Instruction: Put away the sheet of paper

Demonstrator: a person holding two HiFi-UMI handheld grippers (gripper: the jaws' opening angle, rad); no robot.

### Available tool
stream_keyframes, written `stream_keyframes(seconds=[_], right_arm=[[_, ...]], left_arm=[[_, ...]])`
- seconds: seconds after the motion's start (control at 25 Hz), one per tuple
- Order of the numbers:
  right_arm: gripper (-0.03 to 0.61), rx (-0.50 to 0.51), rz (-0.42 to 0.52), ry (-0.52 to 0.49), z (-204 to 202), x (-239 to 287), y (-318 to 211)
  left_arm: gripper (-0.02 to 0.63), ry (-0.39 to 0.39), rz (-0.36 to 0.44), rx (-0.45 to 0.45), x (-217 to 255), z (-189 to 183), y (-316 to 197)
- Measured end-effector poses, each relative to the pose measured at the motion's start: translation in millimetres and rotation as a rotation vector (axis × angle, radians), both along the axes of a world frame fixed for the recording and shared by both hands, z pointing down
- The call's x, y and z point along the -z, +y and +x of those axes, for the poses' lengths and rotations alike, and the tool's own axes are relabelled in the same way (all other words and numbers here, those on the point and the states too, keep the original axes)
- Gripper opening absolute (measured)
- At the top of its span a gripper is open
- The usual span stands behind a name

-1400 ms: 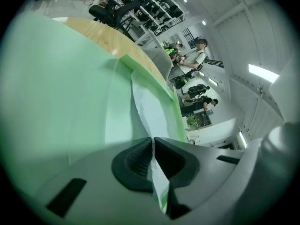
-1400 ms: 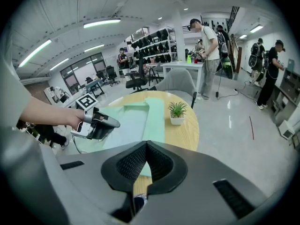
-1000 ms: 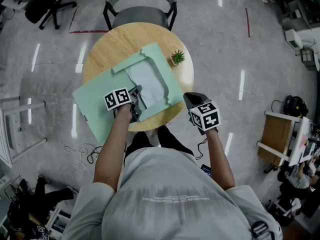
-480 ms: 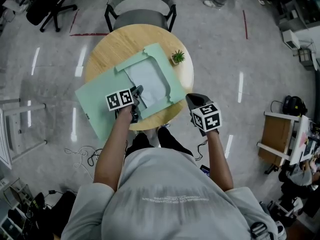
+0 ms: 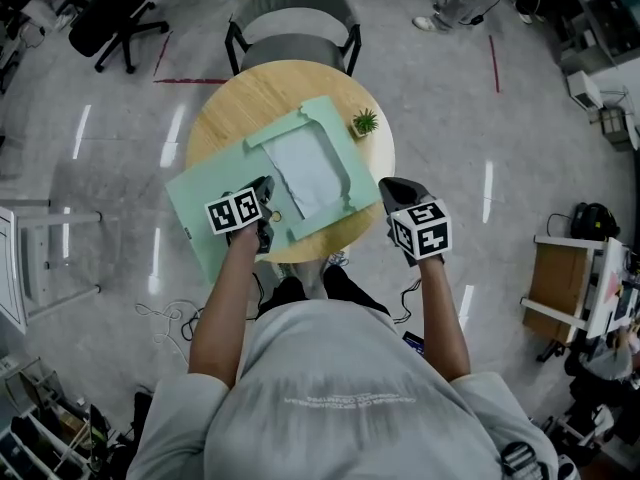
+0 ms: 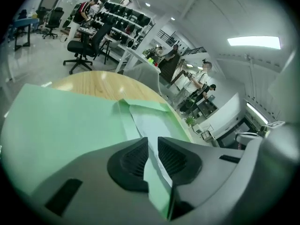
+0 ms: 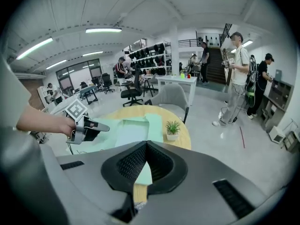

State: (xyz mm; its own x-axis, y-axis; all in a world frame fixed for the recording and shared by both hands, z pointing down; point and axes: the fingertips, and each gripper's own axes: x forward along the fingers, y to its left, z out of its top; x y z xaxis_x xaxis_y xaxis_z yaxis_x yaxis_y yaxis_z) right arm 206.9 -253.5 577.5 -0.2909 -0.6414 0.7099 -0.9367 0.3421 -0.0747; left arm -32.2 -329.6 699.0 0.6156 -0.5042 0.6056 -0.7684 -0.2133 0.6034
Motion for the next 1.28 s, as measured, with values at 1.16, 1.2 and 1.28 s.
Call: stream_keyframes(seconds=[1.16, 1.2, 1.28], right_arm=[[0.028, 0.320, 0.657, 0.126, -100.0, 290.8, -104.1], [0.028, 0.321, 0.669, 0.124, -101.0, 297.3, -101.2], [0.028, 0.325, 0.689, 0.123, -103.1, 308.1, -96.9]], left_arm=[[0.020, -0.533, 0.963, -0.137, 364.2, -92.3, -37.1], [0.020, -0.542, 0.985, -0.143, 374.0, -89.5, -34.6], [0.020, -0.553, 1.025, -0.146, 391.4, -83.8, -29.5]])
